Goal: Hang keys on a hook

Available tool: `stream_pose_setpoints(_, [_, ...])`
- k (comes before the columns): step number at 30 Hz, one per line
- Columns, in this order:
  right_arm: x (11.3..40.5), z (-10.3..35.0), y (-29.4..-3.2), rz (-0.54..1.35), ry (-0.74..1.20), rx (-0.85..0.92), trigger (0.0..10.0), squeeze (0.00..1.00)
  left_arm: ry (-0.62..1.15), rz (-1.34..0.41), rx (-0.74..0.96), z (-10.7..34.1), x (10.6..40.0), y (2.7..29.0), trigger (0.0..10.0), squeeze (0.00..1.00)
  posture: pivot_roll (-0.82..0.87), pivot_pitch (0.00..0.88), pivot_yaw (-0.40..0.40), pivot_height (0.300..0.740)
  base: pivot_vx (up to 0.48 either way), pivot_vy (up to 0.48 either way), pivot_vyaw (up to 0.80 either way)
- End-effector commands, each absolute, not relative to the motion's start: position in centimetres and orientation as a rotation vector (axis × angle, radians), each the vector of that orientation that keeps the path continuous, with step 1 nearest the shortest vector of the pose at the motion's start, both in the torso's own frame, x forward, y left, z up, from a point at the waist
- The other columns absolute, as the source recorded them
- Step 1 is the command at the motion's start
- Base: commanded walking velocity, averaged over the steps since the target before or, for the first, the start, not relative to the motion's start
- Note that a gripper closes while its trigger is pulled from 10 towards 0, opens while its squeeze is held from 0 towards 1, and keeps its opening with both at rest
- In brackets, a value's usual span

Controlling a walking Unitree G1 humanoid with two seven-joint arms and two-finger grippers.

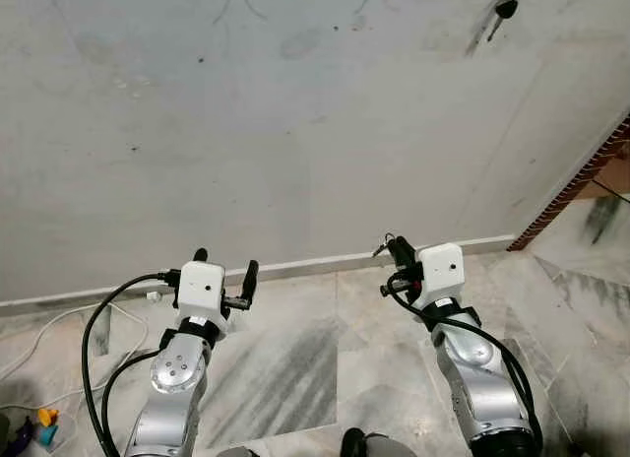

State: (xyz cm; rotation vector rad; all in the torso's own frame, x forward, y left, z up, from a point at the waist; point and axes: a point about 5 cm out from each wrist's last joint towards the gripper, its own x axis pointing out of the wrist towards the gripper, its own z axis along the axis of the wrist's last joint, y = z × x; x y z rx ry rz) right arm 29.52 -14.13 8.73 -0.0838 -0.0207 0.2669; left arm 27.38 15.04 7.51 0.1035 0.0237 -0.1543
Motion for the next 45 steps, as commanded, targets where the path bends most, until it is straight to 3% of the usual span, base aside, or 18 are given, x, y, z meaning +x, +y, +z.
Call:
stream_pose_setpoints(1, [29.5,9.3,-14.1,0.26,-0.035,-0.081,10.0,0.0,0.025,-0.144,0.109,7.7,27.4,15.3,10.0,0.0,-0.03,0.156,0.0,0.74,0.0,-0.401,0.0])
stream_pose_setpoints(15, [29.9,9.8,-14.0,0.269,-0.036,-0.083,10.0,0.0,0.04,-0.153,0.088,7.7,27.6,15.1,10.0,0.0,-0.03,0.144,-0.001,0.74,0.0,-0.421,0.0])
stream_pose_setpoints(35, [30.2,11.7,-12.2,0.353,-0.109,-0.029,10.0,0.0,0.014,-0.06,0.098,8.3,28.1,16.1,10.0,0.0,-0.01,0.138,0.001,0.74,0.0,0.0,0.0])
stream_pose_setpoints(45, [30.6,13.3,-11.5,0.376,-0.161,-0.016,10.0,0.0,0.001,-0.064,0.109,8.8,28.3,16.1,10.0,0.0,-0.01,0.141,-0.001,0.74,0.0,0.0,0.74])
